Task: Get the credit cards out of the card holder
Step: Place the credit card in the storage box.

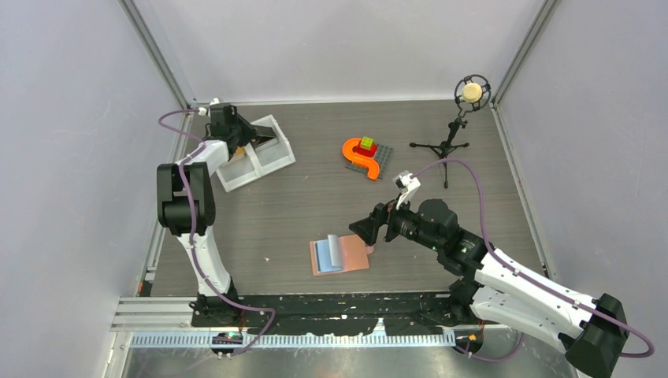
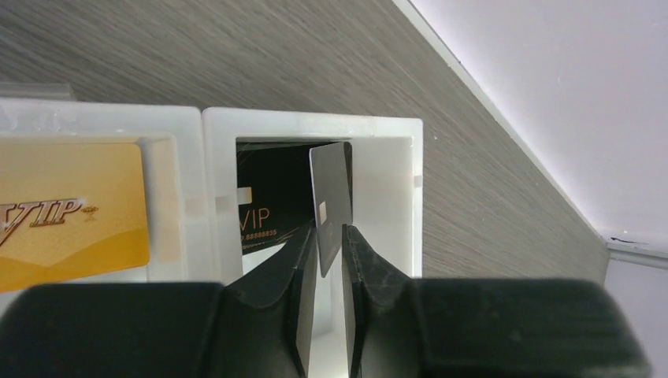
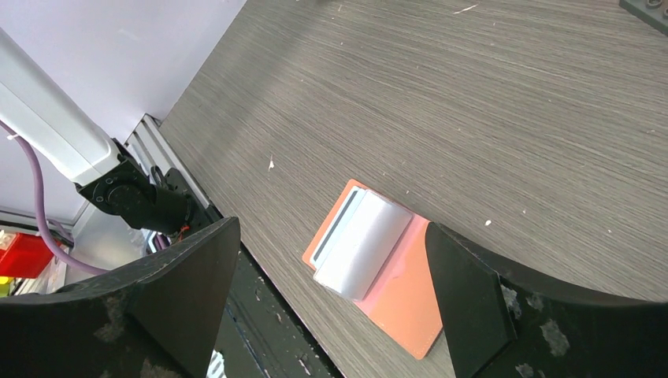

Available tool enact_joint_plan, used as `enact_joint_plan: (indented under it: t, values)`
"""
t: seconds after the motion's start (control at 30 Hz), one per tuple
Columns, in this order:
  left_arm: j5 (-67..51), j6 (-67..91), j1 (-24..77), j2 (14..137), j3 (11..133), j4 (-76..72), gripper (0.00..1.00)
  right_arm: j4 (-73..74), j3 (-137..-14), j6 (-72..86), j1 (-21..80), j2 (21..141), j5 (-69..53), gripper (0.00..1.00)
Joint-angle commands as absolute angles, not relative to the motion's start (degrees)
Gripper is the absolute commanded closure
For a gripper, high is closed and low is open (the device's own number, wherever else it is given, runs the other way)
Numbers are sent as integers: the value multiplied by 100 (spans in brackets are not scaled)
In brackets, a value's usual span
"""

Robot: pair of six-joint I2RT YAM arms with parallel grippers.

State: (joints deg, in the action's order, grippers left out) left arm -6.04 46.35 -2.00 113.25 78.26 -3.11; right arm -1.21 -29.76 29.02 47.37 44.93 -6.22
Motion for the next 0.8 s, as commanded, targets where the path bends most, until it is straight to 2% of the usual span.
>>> enact_joint_plan:
  t: [0.0, 0.13, 0.5, 0.77]
  values:
    - [-598, 4677, -216, 11399, 8130, -476, 78, -316, -3173, 2865, 4720, 4358, -499, 5]
    - [-602, 4675, -211, 11404, 8187, -383, 72, -316, -3181, 2857, 4720, 4354, -507, 5]
    - [-549, 4502, -219, 11123, 8454, -21, 62, -303, -3165, 2895, 4714, 4288, -460, 5]
    - [-502, 4470, -245, 10944, 9303, 1405, 56, 160, -3285, 3082, 4719, 4344, -254, 5]
